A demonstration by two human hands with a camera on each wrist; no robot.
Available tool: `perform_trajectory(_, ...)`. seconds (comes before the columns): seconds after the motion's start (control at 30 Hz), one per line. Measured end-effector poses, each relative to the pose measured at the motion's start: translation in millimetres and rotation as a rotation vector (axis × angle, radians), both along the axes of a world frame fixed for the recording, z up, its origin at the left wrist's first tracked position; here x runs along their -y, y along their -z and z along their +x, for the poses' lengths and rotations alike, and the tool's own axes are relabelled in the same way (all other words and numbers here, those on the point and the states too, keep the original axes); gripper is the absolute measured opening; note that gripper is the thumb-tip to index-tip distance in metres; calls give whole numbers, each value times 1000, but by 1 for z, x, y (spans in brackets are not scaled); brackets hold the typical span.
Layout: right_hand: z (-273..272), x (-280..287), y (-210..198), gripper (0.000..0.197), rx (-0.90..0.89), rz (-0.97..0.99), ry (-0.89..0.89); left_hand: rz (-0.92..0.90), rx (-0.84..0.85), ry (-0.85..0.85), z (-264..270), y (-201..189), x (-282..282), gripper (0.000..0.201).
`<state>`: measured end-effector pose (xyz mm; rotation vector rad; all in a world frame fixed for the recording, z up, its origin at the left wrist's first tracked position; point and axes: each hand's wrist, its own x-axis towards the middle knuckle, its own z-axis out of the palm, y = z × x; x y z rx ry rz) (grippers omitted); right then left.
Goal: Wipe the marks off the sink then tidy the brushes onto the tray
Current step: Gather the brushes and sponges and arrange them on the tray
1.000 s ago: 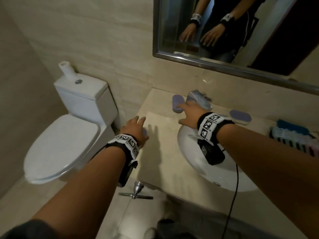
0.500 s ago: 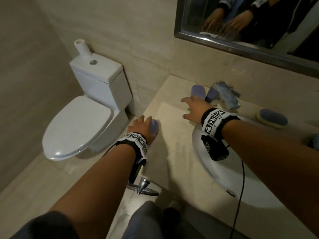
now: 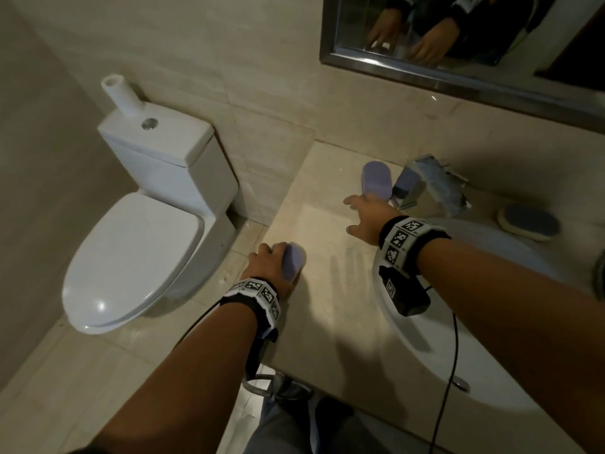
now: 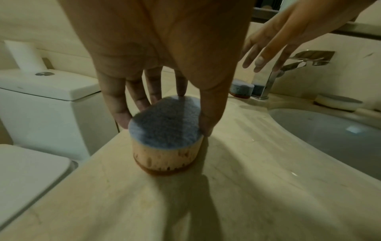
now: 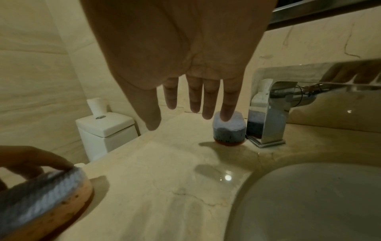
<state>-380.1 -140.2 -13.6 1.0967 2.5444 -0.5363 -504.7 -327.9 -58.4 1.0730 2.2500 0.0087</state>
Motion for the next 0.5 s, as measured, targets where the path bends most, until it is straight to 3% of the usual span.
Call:
perform_trajectory(0.17,-10,-9,4,65,16,5,40,-6,11,13,-18,-12,-27,90)
perform_trajectory(0.5,-33,-47,17,69,62,44,188,98,26,110,-48,-27,-91,86)
